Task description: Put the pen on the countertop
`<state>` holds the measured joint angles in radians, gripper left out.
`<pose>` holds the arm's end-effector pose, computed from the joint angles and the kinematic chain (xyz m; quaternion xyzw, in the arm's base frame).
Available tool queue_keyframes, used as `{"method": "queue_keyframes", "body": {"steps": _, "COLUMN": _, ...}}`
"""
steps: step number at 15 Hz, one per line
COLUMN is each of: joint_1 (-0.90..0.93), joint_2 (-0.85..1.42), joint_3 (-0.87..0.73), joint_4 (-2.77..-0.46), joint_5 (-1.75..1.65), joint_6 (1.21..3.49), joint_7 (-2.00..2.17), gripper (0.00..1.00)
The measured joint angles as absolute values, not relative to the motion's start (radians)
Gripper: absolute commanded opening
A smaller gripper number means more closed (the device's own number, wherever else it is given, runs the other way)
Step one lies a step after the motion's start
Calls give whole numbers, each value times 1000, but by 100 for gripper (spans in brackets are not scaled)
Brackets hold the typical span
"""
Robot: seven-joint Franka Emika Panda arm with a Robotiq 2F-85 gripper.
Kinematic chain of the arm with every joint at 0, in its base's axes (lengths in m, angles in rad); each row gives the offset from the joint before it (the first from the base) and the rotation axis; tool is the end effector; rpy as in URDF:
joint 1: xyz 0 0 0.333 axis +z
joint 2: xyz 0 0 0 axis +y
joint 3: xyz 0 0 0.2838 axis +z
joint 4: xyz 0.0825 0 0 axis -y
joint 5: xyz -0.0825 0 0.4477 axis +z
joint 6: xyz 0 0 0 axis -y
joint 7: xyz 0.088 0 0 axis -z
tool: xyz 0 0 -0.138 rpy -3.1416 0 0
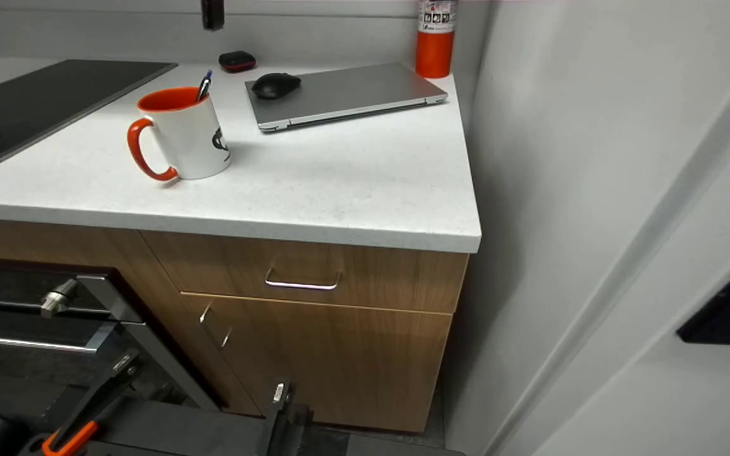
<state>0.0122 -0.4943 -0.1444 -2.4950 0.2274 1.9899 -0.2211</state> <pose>0.4659 -0.0361 0.3728 -0.9905 -0.0058 -0.0139 0.1367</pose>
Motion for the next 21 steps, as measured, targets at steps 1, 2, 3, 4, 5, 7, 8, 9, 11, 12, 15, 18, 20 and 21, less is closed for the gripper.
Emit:
{"method": "queue_keyframes", "body": {"steps": 1, "joint_1": 16, "joint_2": -478, "joint_3": -137, "joint_4": -2491, "joint_5": 229, "joint_6": 1993, "joint_7": -221, "gripper": 100}}
{"method": "queue_keyframes", "body": {"steps": 2, "joint_1": 18, "joint_2": -467, "joint_3": -135, "joint_4": -2487, "joint_5": 229, "joint_6": 1994, "joint_7": -221, "gripper": 100}}
{"method": "queue_keyframes", "body": {"steps": 3, "joint_1": 18, "joint_2": -460, "joint_3": -135, "joint_4": -2483, "joint_5": 229, "joint_6": 1994, "joint_7": -221, "gripper": 100}}
{"method": "queue_keyframes", "body": {"steps": 4, "joint_1": 18, "joint_2": -457, "joint_3": -136, "joint_4": -2481, "joint_5": 229, "joint_6": 1994, "joint_7": -221, "gripper": 100}}
{"method": "queue_keyframes", "body": {"steps": 5, "joint_1": 18, "joint_2": -457, "joint_3": -136, "joint_4": -2480, "joint_5": 229, "joint_6": 1994, "joint_7": -221, "gripper": 100}}
{"method": "queue_keyframes", "body": {"steps": 7, "joint_1": 18, "joint_2": -457, "joint_3": -136, "joint_4": -2479, "joint_5": 229, "joint_6": 1994, "joint_7": -221, "gripper": 100}}
{"method": "queue_keyframes", "body": {"steps": 8, "joint_1": 18, "joint_2": -456, "joint_3": -135, "joint_4": -2480, "joint_5": 229, "joint_6": 1994, "joint_7": -220, "gripper": 100}}
{"method": "queue_keyframes", "body": {"steps": 9, "joint_1": 17, "joint_2": -449, "joint_3": -132, "joint_4": -2480, "joint_5": 229, "joint_6": 1994, "joint_7": -219, "gripper": 100}}
{"method": "queue_keyframes", "body": {"steps": 11, "joint_1": 18, "joint_2": -417, "joint_3": -114, "joint_4": -2477, "joint_5": 229, "joint_6": 2020, "joint_7": -212, "gripper": 100}}
{"method": "queue_keyframes", "body": {"steps": 12, "joint_1": 18, "joint_2": -393, "joint_3": -100, "joint_4": -2473, "joint_5": 229, "joint_6": 2040, "joint_7": -205, "gripper": 100}}
{"method": "queue_keyframes", "body": {"steps": 15, "joint_1": 21, "joint_2": -299, "joint_3": -59, "joint_4": -2432, "joint_5": 229, "joint_6": 2103, "joint_7": -180, "gripper": 100}}
{"method": "queue_keyframes", "body": {"steps": 18, "joint_1": 22, "joint_2": -194, "joint_3": -32, "joint_4": -2371, "joint_5": 229, "joint_6": 2138, "joint_7": -145, "gripper": 100}}
{"method": "queue_keyframes", "body": {"steps": 20, "joint_1": 22, "joint_2": -128, "joint_3": -29, "joint_4": -2329, "joint_5": 229, "joint_6": 2142, "joint_7": -126, "gripper": 100}}
{"method": "queue_keyframes", "body": {"steps": 21, "joint_1": 21, "joint_2": -100, "joint_3": -29, "joint_4": -2310, "joint_5": 229, "joint_6": 2142, "joint_7": -122, "gripper": 100}}
